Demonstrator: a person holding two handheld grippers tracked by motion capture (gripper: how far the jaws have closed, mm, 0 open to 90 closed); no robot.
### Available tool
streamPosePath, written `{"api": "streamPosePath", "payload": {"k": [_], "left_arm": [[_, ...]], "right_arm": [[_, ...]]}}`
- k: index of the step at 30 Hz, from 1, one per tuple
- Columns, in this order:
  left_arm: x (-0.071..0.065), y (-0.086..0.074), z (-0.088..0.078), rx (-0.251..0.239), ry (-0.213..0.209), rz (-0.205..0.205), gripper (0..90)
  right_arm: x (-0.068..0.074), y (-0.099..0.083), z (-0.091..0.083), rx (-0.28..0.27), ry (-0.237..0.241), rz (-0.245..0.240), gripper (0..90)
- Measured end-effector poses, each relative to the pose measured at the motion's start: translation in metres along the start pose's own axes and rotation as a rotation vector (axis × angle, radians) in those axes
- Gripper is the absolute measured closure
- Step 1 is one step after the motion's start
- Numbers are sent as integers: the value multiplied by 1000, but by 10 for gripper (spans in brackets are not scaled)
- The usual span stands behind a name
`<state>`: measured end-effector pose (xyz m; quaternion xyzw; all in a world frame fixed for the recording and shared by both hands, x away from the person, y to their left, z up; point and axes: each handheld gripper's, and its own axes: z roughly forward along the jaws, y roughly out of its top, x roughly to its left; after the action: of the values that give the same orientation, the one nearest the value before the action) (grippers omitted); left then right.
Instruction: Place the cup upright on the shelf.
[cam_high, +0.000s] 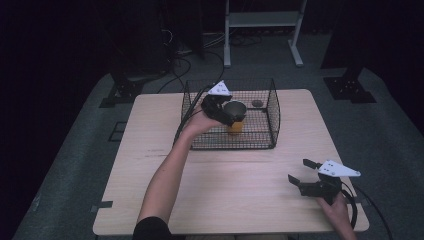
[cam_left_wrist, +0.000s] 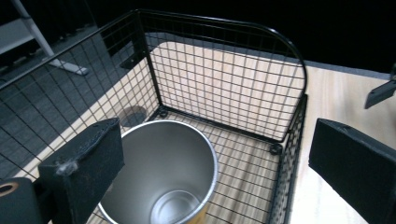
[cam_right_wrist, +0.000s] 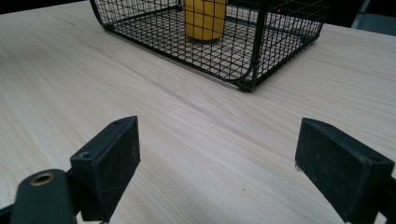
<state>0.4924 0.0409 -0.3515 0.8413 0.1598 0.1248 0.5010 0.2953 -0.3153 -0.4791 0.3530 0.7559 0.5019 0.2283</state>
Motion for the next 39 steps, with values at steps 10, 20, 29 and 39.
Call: {"api": "streamPosePath", "payload": {"k": [10,20,29,39], "left_arm": [[-19,-1,-13,-55,-25,15,28],[-27,-14,-25,-81,-38,-9,28],[-37,-28,-37,-111,-39,-27,28],[-46,-38,-48,-143,-46,-42,26]], "right_arm": [[1,0,0,5,-2,-6,130],[2,0,1,12,-5,-14,130],[2,0,1,16,-11,-15,130],[3,1,1,19,-15,-16,130]]}}
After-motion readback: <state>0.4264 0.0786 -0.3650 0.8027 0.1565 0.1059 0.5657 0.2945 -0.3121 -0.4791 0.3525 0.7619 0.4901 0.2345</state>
